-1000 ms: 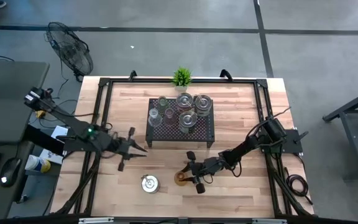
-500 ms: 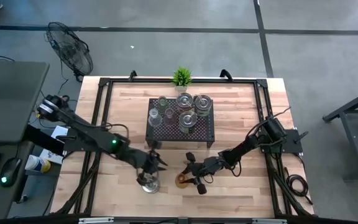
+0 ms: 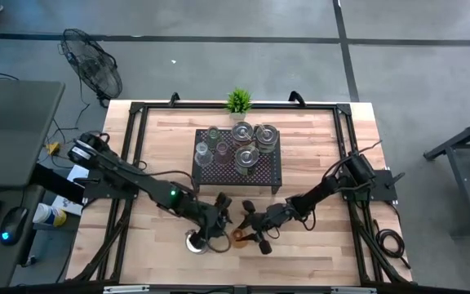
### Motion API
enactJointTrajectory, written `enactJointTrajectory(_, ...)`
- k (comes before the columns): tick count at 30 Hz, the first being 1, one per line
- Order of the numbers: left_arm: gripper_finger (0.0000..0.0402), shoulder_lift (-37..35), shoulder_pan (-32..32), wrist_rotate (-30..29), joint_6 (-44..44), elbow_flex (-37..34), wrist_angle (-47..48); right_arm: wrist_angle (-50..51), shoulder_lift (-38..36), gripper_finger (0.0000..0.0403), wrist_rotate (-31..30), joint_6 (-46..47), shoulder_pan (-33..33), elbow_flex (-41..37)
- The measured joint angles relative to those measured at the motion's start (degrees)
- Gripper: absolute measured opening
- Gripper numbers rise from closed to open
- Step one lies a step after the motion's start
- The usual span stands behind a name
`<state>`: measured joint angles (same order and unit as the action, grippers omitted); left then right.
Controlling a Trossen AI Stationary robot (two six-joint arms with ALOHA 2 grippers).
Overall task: Pick & Place candle stick holders
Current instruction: Put the yellow glass candle holder on the shelf
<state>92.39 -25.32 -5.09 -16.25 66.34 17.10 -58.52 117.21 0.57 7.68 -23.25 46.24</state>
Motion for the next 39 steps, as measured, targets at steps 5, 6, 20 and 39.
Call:
enactJointTrajectory(5, 0.0226, 3.07, -0.63, 1.05, -0.94, 3.58, 1.35, 0.0, -0.01, 0.0117, 2.27, -0.16, 1.21, 0.34)
enactJointTrajectory(6, 0.0225, 3.46, -0.62, 1.05, -1.64, 4.14, 2.51, 0.11, -0.01, 0.0117, 2.79, -0.17, 1.52, 0.46)
enactJointTrajectory(20, 0.02, 9.74, -1.03, -0.73, -6.62, 9.71, 8.94, 1.7, 0.0, 0.0117, 4.54, -0.17, 2.36, 1.4)
enactJointTrajectory(39, 0.0199, 10.77, -1.75, 0.0, -7.96, 9.82, 9.29, 0.92, 0.0, 0.0117, 6.19, 0.05, 3.83, 1.68)
